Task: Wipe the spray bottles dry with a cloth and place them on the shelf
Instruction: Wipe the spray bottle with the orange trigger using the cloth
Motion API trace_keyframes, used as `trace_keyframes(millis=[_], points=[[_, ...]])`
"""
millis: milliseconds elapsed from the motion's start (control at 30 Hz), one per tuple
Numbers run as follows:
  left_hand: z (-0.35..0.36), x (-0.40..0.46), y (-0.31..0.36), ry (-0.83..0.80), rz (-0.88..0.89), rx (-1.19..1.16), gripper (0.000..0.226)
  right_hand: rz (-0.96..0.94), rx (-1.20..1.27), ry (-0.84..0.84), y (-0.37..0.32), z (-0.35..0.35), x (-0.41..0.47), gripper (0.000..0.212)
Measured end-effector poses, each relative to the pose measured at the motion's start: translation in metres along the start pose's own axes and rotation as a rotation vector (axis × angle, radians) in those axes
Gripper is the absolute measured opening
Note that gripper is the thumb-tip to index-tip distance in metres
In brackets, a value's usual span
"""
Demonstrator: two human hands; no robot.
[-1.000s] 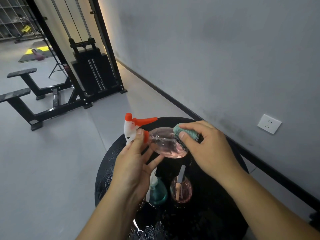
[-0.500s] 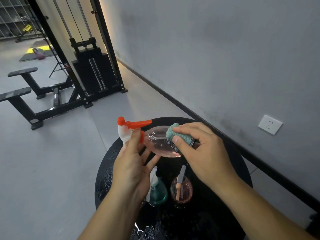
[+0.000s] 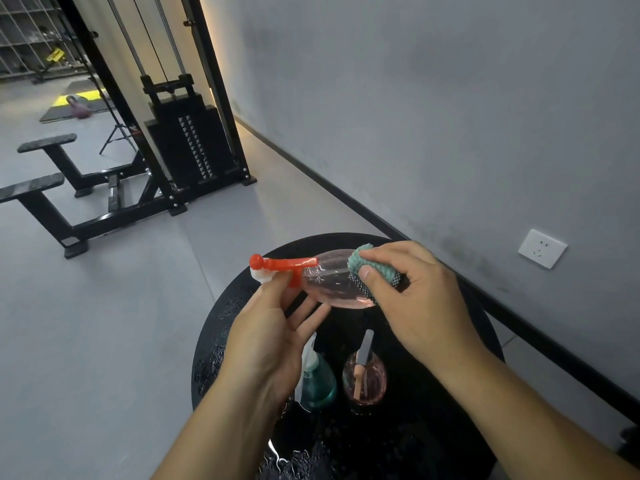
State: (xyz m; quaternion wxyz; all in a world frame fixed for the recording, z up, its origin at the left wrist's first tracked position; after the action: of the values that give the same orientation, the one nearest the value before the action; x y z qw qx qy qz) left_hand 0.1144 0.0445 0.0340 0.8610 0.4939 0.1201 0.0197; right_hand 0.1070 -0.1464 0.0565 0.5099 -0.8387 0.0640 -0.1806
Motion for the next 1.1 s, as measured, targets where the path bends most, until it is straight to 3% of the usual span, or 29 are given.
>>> trace_keyframes(millis=[200,333,500,667,833,1000,1100], points=[[0.008,0.000,-0.010,-0.078,0.021,0.035,0.033,-0.196,-0.231,-0.069,-0.018,0.018,-0.011,0.029],[0.004,0.005,-0.009,-0.074,0.051,0.032,0.035,-0.063,-0.205,-0.053,-0.008,0.006,0.000,0.030],[0.005,0.002,-0.013,-0.109,0.048,0.035,0.026,-0.171,-0.273,-0.115,-0.016,0.017,-0.012,0.028],[0.006,0.003,-0.011,-0.116,0.050,0.032,0.020,-0.012,-0.165,-0.049,-0.003,0.002,0.000,0.026],[0.008,0.002,-0.014,-0.143,0.024,0.023,0.014,-0.078,-0.180,-0.135,-0.011,0.013,-0.007,0.028],[0.002,0.007,-0.009,-0.078,0.044,-0.023,0.012,0.087,-0.071,-0.040,0.003,-0.004,0.007,0.026],[0.004,0.005,-0.010,-0.091,0.041,-0.031,0.013,0.050,-0.062,-0.049,-0.001,-0.001,0.000,0.028]])
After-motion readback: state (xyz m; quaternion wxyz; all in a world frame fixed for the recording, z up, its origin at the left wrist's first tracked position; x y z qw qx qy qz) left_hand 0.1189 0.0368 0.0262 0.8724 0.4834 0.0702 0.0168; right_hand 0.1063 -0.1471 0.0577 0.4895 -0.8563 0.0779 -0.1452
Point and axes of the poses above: each hand's wrist, its own x-axis towards the middle knuckle, its own z-axis out of the palm, y = z × x, the point moved 5 cm from there along x, towards the middle knuckle, and after that the axes turned 13 degrees about z, right-handed, at the moved point
